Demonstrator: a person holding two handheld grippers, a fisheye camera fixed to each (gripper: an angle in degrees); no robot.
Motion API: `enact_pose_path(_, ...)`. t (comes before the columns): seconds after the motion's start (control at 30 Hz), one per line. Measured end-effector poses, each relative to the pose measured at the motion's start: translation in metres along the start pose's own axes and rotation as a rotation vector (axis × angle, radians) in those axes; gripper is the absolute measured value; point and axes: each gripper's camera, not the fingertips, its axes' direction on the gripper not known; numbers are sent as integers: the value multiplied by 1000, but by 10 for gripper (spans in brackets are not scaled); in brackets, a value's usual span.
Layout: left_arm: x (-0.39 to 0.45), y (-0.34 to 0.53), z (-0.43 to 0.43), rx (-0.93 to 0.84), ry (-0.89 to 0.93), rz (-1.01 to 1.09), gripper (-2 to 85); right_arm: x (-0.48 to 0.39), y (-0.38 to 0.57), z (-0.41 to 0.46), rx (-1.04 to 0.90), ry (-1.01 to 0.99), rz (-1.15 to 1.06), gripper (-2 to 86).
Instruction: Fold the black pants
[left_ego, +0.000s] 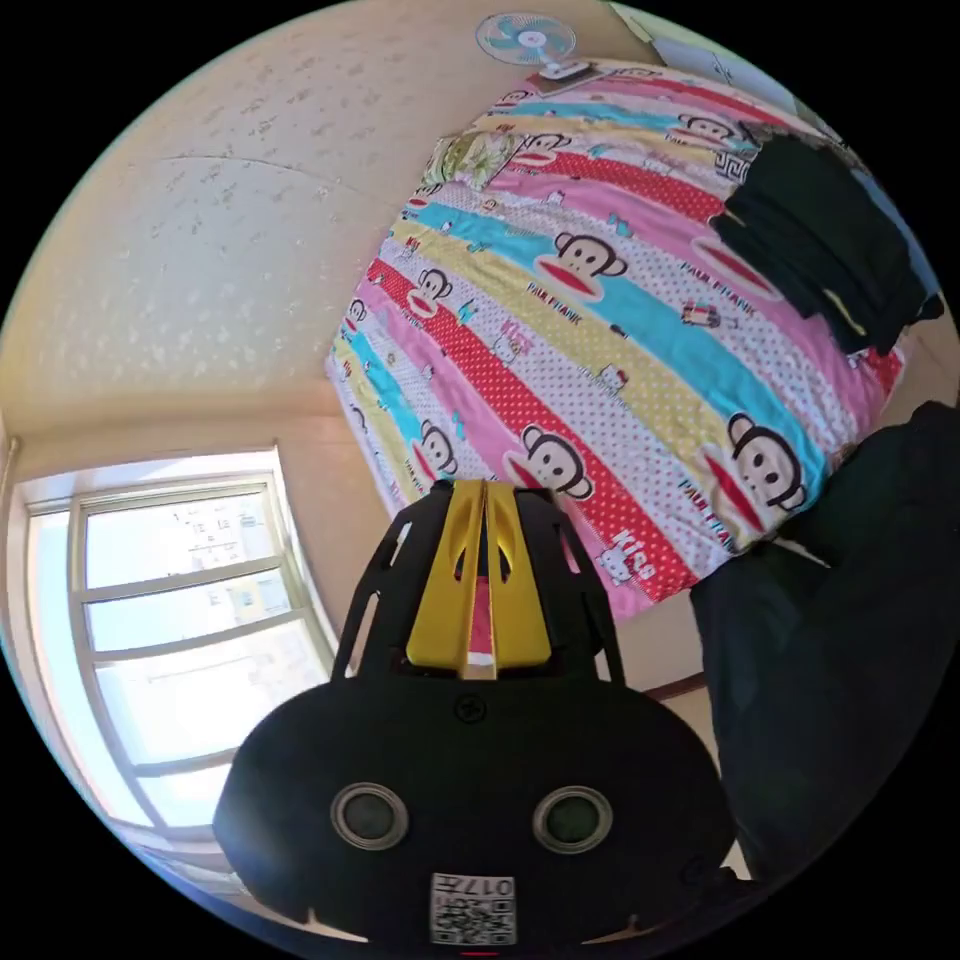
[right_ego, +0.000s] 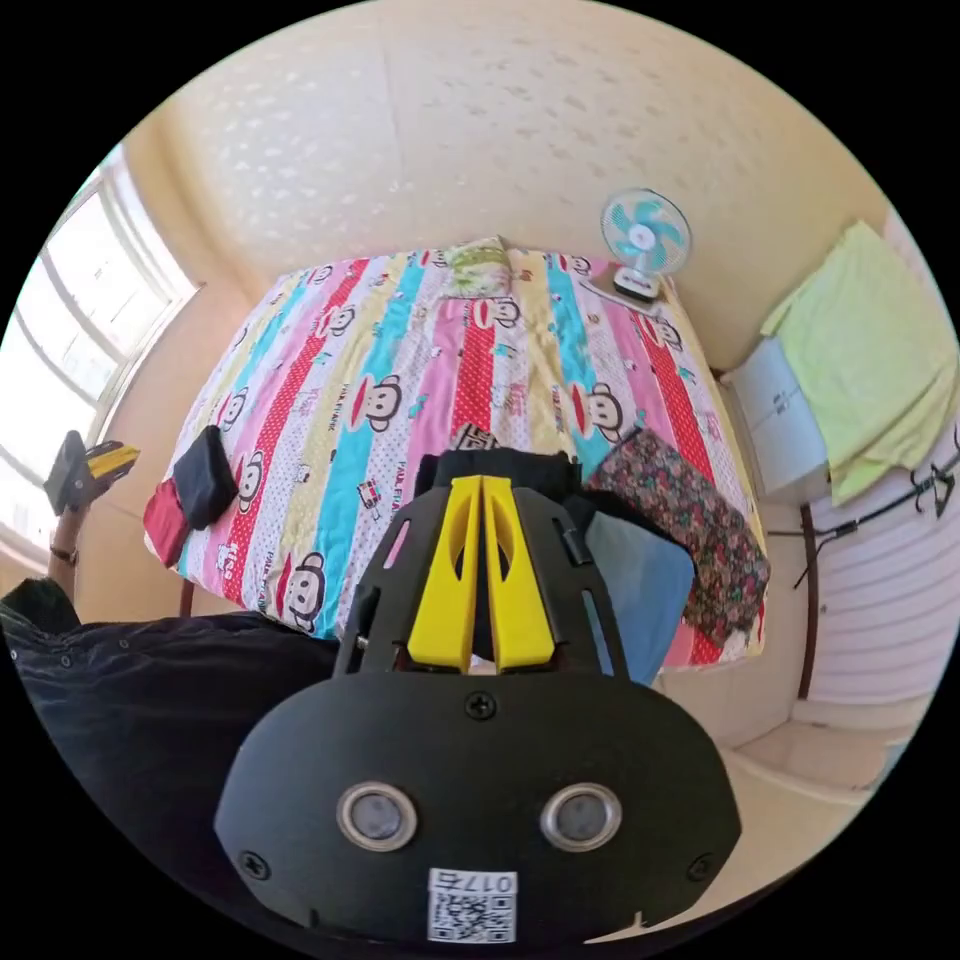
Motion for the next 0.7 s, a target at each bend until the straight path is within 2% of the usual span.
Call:
enact_pose_path(0.07,-4,25,0,-12,-45,-70,-6,-41,-10,15,0,-33,-69,2)
enact_pose_path(0.17,-36,76,-6,2,57,-240,-6,-108,-17,38,5,-76,-161,2)
enact_pose_path(0.23,-71,114,-12,59,186,-365,-6,-158,-20,50,29,-112,-241,2)
enact_pose_path(0.3,-131,168,-14,168,426,-484,-6,-195,-23,55,51,-144,-309,3)
enact_pose_path(0.33,-148,182,-14,197,501,-500,-6,-221,-26,56,66,-164,-363,3)
enact_pose_path(0.37,-180,208,-12,262,655,-513,-7,-235,-27,55,78,-171,-391,3)
enact_pose_path(0.4,-209,234,-11,344,782,-515,-7,-261,-28,53,117,-183,-446,3)
enact_pose_path(0.47,-250,276,-12,476,873,-558,-8,-300,-28,44,216,-208,-506,3)
enact_pose_path(0.57,-303,342,-3,618,820,-699,-9,-348,-20,29,485,-298,-527,3)
enact_pose_path(0.63,-328,377,30,599,800,-869,-9,-368,-14,29,682,-408,-454,3)
enact_pose_path(0.67,-340,399,69,541,843,-1032,-8,-371,-14,32,706,-447,-425,3)
enact_pose_path(0.7,-346,419,121,456,963,-1187,-8,-376,-15,39,728,-525,-372,4)
